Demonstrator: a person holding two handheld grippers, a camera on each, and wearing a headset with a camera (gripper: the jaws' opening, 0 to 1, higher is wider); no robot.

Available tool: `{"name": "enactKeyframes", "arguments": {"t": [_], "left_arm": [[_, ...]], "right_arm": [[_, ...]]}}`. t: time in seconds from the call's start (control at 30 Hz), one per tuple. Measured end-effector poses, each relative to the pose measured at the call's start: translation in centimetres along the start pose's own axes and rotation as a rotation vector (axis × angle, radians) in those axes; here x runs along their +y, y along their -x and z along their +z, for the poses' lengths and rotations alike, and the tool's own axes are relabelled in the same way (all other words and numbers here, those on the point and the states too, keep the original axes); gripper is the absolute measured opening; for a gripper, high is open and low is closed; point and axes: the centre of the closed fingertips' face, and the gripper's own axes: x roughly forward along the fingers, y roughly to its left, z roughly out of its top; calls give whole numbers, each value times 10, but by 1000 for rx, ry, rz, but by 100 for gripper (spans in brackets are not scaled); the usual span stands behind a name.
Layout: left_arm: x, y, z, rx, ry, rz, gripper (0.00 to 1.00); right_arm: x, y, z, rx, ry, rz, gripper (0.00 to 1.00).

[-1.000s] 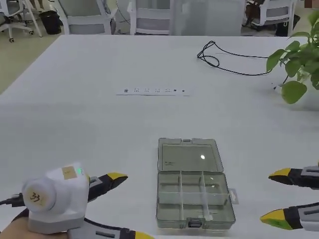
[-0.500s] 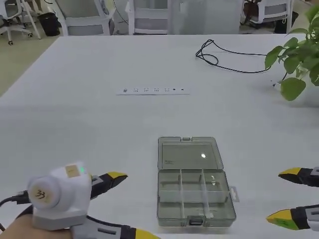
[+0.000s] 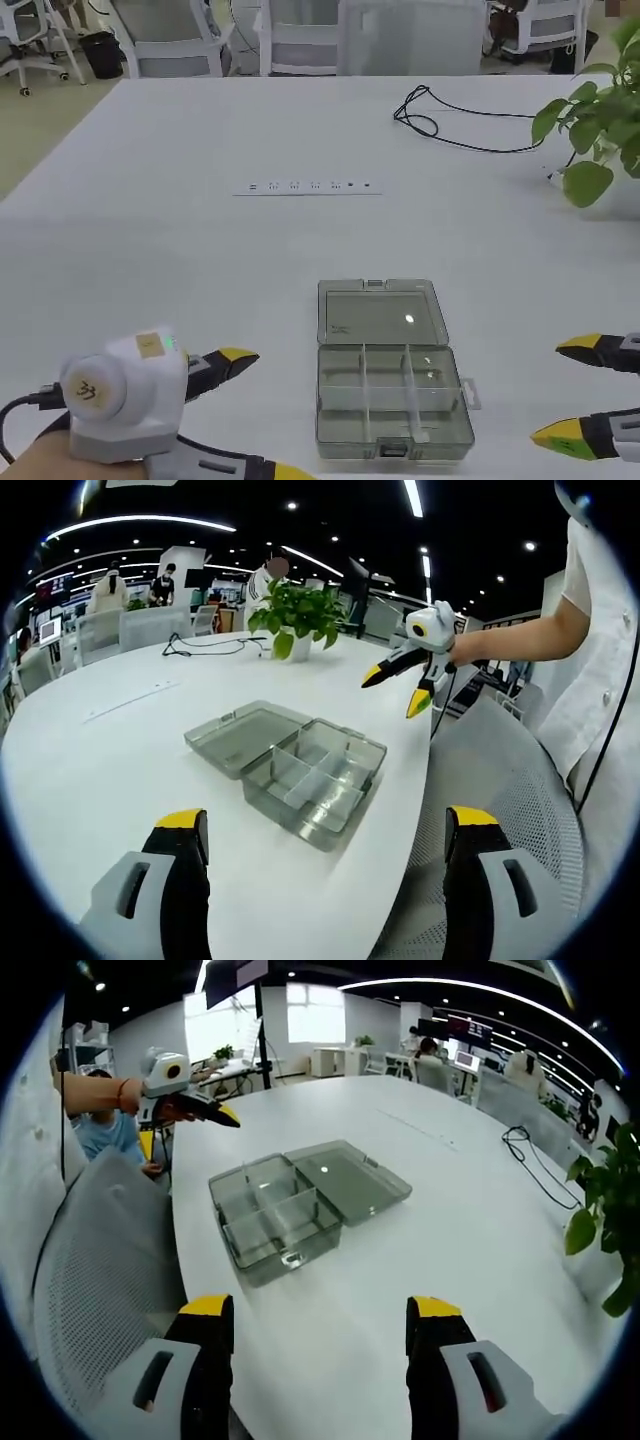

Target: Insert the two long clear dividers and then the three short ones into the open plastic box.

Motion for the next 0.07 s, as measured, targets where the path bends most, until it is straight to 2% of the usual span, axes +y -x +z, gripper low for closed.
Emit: {"name": "enactKeyframes", "arguments": {"t": [0.07], "left_arm": [[0,0,0,2,-3,0,100]], "right_arm": [[1,0,0,1,4,2,71]]}}
